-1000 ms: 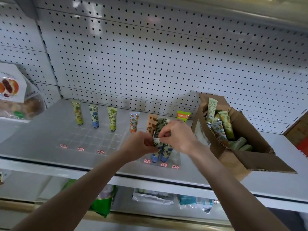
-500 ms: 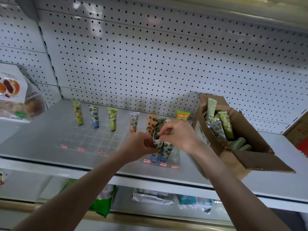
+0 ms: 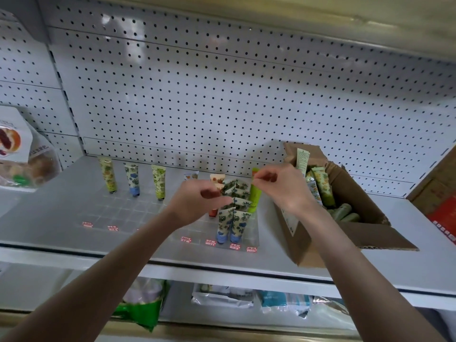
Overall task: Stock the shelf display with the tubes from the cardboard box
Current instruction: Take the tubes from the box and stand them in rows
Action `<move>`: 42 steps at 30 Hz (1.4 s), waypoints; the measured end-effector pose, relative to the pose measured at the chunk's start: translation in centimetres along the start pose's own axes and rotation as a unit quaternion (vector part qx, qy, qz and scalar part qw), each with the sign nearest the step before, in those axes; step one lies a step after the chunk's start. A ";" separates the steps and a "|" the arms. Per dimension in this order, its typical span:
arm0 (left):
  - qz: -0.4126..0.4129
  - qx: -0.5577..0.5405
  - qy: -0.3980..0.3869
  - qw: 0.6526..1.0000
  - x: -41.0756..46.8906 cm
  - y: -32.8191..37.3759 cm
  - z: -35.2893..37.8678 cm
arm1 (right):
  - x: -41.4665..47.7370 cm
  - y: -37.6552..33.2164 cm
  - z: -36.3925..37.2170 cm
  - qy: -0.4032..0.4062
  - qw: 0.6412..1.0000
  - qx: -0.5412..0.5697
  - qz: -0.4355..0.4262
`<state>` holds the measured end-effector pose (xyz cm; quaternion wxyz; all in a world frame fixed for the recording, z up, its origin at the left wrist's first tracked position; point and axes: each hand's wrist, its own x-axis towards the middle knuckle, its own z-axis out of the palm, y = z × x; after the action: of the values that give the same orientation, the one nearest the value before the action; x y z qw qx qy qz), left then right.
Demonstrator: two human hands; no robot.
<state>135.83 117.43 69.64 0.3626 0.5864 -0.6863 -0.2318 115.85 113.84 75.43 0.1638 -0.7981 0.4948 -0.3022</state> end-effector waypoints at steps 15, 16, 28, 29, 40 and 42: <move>0.120 -0.132 0.004 0.984 2.9 7.4 5.7 | -1.5 6.3 -9.0 0.083 0.984 0.008 0.158; 0.126 -0.132 0.002 0.983 3.1 7.7 6.1 | -1.4 6.8 -9.2 0.071 0.983 -0.002 0.169; 0.113 -0.115 0.011 0.987 4.2 9.4 7.9 | 2.0 9.4 -7.5 -0.147 0.963 -0.110 0.196; 0.108 -0.112 0.013 0.988 4.1 9.4 7.9 | 2.1 9.5 -7.3 -0.145 0.965 -0.107 0.189; 0.051 -0.130 0.076 0.987 2.4 8.4 7.4 | 1.3 6.8 -10.5 0.131 0.983 0.091 0.093; 0.040 -0.140 0.103 0.984 1.9 8.4 7.0 | 1.1 4.8 -11.1 0.167 0.969 0.180 0.042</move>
<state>124.98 116.56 71.88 0.5185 0.5224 -0.6295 -0.2490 105.77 111.13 81.54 0.2327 -0.6725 0.4852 -0.5081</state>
